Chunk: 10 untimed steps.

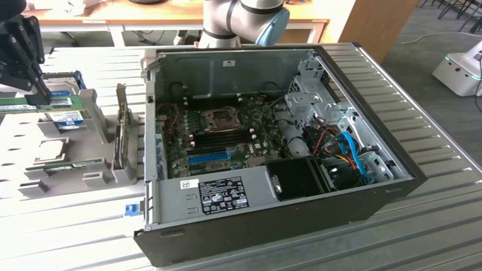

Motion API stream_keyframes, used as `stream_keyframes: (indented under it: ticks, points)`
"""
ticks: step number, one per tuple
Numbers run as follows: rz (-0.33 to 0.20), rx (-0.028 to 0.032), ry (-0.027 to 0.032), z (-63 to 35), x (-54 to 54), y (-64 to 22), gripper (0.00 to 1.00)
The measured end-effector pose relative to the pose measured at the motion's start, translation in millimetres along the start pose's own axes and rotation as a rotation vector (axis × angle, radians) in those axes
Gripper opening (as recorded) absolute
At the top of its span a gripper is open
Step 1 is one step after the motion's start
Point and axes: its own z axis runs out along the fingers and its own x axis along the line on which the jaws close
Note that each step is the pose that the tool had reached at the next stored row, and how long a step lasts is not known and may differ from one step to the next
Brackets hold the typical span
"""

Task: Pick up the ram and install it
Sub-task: 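Pick up the ram and move it above insertion slot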

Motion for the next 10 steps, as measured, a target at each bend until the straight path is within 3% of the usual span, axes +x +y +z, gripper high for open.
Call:
stream_keyframes:
  ticks: [10]
  points:
    - [-0.001,0.0,0.0,-0.4,-0.7,-14.6,0.12]
